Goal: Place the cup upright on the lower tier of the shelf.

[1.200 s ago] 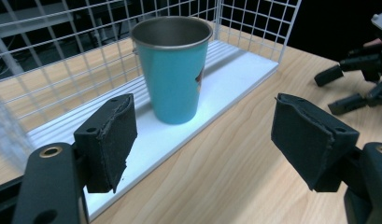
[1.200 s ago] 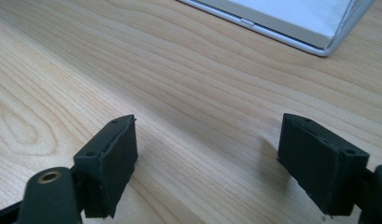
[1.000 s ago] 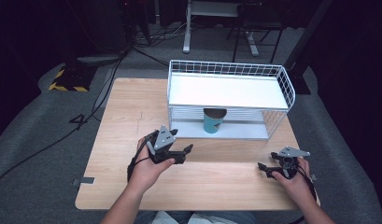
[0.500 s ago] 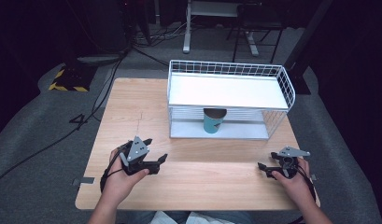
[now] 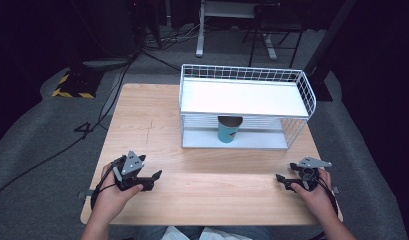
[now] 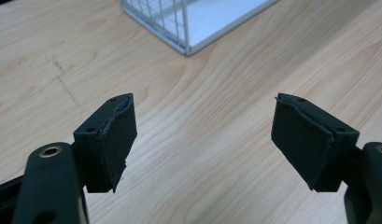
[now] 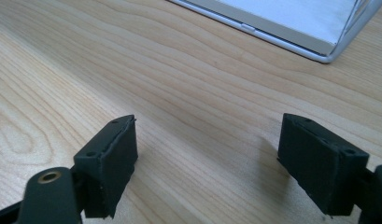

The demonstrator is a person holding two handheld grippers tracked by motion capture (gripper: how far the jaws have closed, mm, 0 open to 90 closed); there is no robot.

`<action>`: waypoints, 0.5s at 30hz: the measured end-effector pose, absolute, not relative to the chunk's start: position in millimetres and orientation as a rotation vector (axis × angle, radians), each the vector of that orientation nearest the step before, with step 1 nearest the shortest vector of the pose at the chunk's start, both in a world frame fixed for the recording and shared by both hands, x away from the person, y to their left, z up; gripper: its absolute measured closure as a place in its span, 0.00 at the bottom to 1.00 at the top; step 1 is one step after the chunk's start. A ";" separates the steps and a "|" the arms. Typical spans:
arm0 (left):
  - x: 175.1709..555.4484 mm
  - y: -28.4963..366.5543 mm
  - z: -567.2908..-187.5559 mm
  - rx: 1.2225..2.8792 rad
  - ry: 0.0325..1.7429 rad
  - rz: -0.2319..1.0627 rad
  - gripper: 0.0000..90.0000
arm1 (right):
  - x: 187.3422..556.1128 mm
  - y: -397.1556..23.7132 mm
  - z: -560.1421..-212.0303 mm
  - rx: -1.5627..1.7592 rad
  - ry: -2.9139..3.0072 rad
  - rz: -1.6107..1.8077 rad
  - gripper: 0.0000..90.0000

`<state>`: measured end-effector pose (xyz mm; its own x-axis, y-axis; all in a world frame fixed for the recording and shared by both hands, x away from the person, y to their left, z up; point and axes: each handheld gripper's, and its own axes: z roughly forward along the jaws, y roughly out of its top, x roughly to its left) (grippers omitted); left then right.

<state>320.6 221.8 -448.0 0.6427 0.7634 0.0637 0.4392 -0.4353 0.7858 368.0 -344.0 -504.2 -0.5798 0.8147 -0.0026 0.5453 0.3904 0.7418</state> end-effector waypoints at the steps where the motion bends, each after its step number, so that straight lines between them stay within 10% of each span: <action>1: 320.3 224.5 -449.8 2.099 0.945 0.535 0.26 | 368.0 -344.0 -504.2 1.178 2.287 1.014 0.22; 15: 326.1 245.7 -478.1 2.160 1.076 0.434 0.25 | 368.0 -344.0 -504.2 1.178 2.287 1.014 0.22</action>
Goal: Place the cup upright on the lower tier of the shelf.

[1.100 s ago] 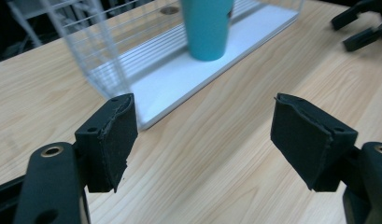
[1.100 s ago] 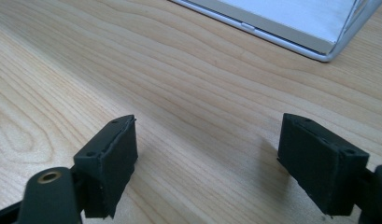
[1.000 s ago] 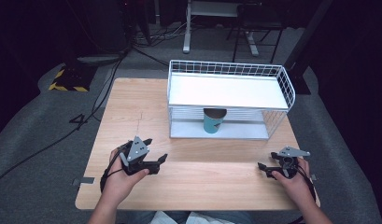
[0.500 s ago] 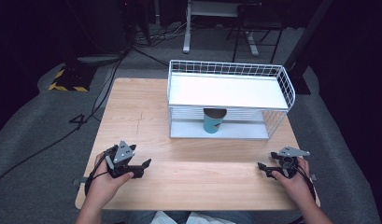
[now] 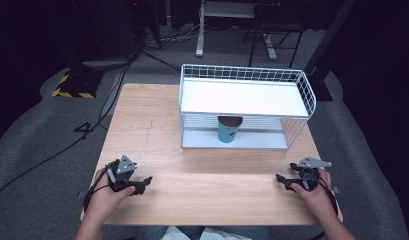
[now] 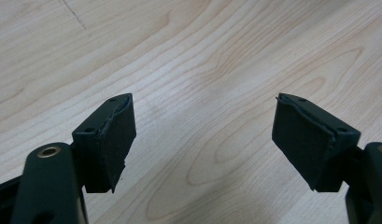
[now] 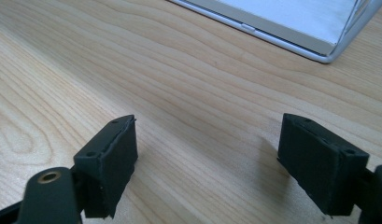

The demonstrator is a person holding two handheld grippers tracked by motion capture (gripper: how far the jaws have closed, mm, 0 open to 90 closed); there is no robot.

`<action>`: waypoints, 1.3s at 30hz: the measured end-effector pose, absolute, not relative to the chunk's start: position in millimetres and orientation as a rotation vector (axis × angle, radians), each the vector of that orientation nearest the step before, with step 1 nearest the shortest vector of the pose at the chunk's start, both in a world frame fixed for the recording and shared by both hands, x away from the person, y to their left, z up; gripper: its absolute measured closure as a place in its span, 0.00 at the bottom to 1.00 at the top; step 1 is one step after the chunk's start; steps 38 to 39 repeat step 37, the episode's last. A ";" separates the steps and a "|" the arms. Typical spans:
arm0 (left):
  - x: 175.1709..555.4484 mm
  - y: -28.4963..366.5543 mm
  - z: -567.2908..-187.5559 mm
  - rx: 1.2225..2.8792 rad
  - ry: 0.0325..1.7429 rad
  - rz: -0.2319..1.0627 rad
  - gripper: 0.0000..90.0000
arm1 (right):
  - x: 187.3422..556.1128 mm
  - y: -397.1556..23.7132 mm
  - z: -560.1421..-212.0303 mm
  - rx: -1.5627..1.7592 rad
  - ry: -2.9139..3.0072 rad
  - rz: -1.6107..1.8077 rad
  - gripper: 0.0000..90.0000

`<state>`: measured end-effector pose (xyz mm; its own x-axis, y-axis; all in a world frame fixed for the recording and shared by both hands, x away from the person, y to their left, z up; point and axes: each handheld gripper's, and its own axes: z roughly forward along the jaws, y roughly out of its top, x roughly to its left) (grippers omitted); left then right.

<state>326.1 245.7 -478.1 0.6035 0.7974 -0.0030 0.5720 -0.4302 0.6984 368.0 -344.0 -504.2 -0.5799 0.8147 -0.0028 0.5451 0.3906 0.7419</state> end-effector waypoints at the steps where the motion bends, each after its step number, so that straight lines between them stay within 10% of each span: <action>1: 326.1 245.7 -478.1 2.160 1.076 0.434 0.25 | 368.0 -344.0 -504.2 1.178 2.287 1.014 0.22; 39: 320.2 264.2 -504.6 2.124 1.170 0.440 0.17 | 368.0 -344.0 -504.2 1.177 2.288 1.014 0.22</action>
